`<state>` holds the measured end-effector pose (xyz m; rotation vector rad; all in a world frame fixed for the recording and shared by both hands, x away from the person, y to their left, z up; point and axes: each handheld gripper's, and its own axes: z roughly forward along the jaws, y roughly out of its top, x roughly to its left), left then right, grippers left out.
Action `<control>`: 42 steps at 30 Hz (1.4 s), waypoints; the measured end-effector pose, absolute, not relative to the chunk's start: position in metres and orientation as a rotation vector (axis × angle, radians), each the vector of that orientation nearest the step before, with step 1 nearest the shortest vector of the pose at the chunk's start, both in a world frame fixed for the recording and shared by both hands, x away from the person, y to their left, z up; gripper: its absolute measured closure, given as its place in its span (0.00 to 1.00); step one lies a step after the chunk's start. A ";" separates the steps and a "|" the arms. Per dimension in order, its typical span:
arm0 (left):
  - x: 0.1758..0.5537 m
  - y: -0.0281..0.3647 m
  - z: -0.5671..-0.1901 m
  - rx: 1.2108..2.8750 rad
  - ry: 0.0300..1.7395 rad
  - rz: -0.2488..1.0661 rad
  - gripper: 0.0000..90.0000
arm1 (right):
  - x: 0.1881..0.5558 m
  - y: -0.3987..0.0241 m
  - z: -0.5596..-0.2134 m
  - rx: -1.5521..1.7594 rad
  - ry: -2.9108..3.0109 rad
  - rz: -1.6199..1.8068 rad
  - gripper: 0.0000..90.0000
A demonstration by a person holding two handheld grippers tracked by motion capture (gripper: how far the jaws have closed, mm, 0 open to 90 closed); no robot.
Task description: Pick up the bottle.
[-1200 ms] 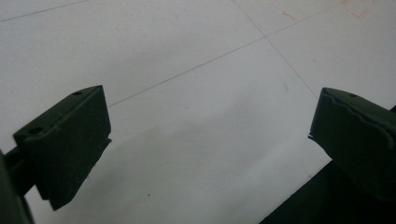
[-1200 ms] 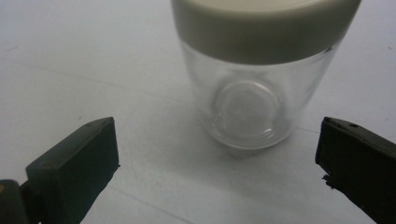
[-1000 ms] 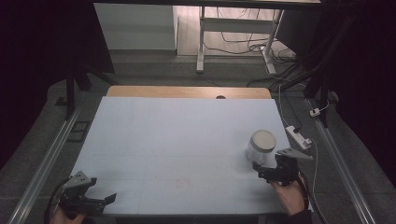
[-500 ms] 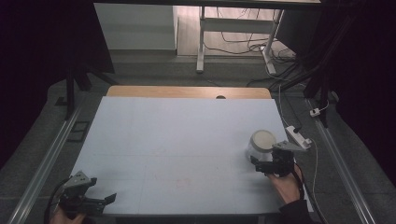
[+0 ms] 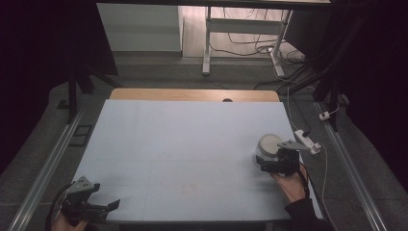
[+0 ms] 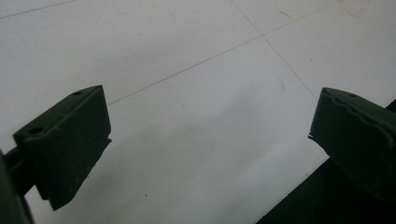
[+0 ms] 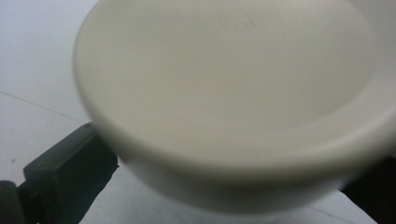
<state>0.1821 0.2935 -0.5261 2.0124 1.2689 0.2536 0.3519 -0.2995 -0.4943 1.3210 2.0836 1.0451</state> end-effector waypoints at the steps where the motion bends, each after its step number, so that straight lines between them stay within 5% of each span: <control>1: 0.182 0.293 -0.526 2.013 1.269 0.253 0.00 | 0.353 -0.299 -0.495 1.323 2.082 1.053 0.00; 42: 0.182 0.293 -0.526 2.016 1.260 0.249 0.00 | 0.358 -0.299 -0.492 1.339 2.080 1.058 0.07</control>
